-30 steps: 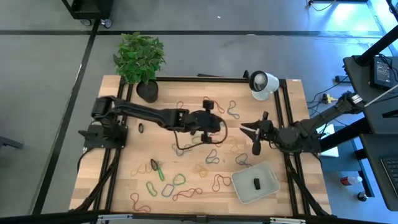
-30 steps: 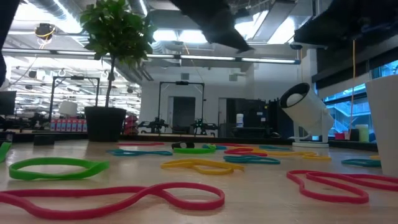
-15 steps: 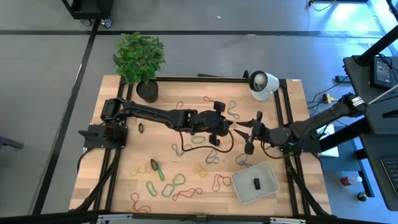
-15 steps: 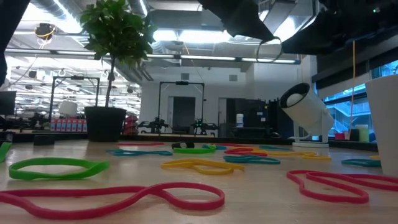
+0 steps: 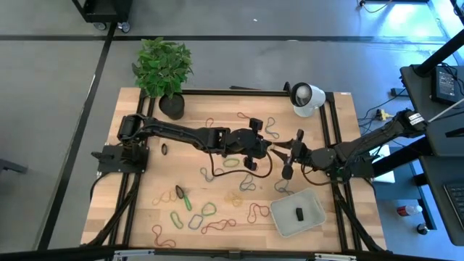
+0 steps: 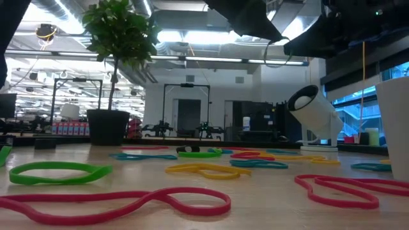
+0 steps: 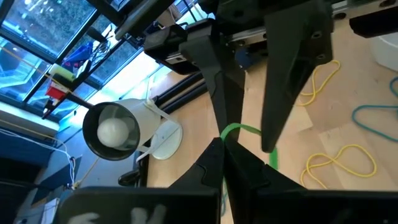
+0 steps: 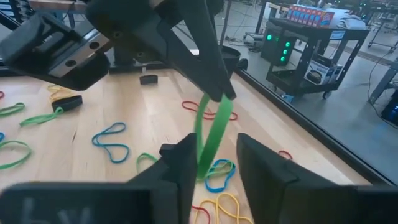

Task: Pick and place rubber bands into bin
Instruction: Put the green rubber band into the white bin

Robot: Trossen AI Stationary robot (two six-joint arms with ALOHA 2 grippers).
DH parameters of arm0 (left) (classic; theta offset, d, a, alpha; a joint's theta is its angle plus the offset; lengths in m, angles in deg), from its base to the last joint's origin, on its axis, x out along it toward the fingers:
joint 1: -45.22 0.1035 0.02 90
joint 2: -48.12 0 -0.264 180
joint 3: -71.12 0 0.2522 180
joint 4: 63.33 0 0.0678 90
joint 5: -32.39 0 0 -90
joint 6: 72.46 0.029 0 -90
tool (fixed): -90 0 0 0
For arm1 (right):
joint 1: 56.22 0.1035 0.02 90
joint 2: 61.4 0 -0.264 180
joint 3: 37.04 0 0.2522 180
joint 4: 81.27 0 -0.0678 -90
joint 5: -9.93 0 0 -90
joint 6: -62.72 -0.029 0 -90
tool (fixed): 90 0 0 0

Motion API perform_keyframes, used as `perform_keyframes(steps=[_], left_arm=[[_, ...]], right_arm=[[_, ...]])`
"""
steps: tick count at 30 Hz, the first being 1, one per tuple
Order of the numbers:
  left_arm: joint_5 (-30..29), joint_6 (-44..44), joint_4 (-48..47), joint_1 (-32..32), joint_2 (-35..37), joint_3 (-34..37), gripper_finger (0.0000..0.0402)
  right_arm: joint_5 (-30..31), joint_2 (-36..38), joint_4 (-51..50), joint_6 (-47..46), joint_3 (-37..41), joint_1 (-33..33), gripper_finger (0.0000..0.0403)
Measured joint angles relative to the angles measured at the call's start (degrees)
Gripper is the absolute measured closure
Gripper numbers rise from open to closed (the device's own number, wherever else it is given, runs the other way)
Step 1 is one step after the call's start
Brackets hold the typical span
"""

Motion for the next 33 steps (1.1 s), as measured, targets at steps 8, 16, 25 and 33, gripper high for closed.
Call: perform_keyframes(steps=[8,16,25,33], left_arm=[[0.0,-0.1,0.0,0.0,0.0,0.0,0.0400],[-0.6,-1.6,0.0,0.0,0.0,0.0,0.0370],[-11.6,-3.6,-3.1,-0.4,0.4,0.0,0.0299],[-7.8,-15.4,-21.9,0.3,2.6,0.1,0.0315]], right_arm=[[0.0,0.0,0.3,-0.2,0.0,0.0,0.0390],[0.2,0.0,0.5,-0.6,0.0,0.0,0.0397],[0.2,0.5,0.5,0.0,0.0,0.0,0.0397],[0.3,4.1,-9.8,-3.2,-3.5,1.5,0.0400]])
